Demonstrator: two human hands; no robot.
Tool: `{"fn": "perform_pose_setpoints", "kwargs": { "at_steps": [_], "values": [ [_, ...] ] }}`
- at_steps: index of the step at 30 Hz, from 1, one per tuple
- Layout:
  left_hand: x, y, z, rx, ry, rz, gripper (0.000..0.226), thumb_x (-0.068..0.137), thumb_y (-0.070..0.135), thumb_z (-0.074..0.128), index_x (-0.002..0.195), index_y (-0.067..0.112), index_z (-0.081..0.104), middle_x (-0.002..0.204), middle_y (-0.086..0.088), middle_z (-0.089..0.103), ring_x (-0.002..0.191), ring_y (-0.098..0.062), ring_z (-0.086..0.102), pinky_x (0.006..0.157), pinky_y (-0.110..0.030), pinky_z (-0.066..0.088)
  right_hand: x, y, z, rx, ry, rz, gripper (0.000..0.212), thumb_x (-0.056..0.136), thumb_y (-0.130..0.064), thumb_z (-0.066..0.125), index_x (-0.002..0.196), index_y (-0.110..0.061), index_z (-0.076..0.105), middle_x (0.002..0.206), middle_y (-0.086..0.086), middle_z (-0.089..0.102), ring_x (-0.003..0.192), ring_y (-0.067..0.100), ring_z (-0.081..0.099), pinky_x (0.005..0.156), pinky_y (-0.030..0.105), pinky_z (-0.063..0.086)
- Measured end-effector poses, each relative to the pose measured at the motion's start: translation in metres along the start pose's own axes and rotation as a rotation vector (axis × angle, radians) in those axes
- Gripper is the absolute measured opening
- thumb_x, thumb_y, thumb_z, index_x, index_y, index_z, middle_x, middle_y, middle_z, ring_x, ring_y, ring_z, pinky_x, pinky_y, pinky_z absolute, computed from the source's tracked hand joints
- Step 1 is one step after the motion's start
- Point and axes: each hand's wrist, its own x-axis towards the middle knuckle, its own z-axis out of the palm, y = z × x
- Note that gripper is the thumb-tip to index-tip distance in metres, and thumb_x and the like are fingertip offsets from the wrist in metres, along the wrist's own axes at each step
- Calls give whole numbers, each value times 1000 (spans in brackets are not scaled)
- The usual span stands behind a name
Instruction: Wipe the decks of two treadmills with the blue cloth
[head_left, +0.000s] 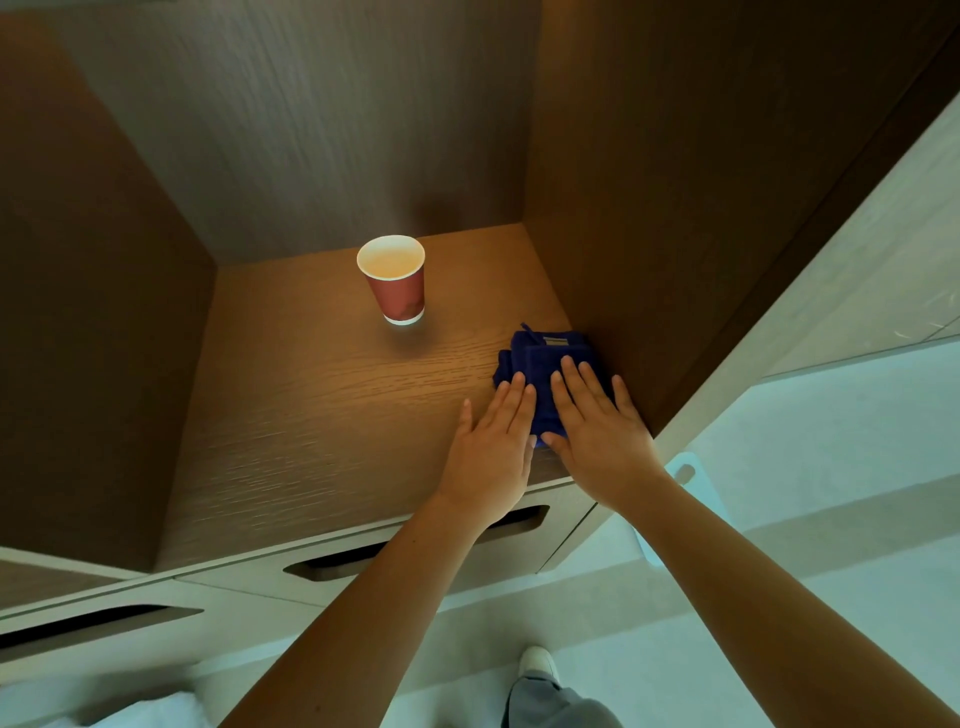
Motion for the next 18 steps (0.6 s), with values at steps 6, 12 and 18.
{"fn": "perform_pose_setpoints", "kwargs": {
  "at_steps": [6, 12, 18],
  "values": [
    [-9, -1, -3, -57, 13, -54, 52, 101, 34, 20, 148, 20, 3, 156, 1, -6, 142, -16, -12, 113, -41, -4, -3, -4, 0, 160, 148, -4, 51, 86, -31, 62, 125, 1, 55, 132, 22, 52, 123, 39, 49, 98, 55, 36],
    [-31, -13, -11, -13, 91, -104, 71, 85, 47, -6, 147, 22, 15, 156, -2, 10, 143, -26, 4, 112, -47, 6, -4, -18, -21, 218, 290, -4, 43, 72, -26, 73, 110, -5, 67, 112, 18, 66, 102, 35, 64, 82, 65, 43],
    [-57, -28, -30, 100, 330, -114, 49, 90, 33, 30, 124, 11, 57, 129, -12, 56, 119, -33, 52, 91, -54, 42, -12, -47, -40, 250, 455, -43, 43, 73, -30, 60, 109, -8, 68, 112, 17, 66, 101, 34, 64, 80, 63, 46]
  ]
}}
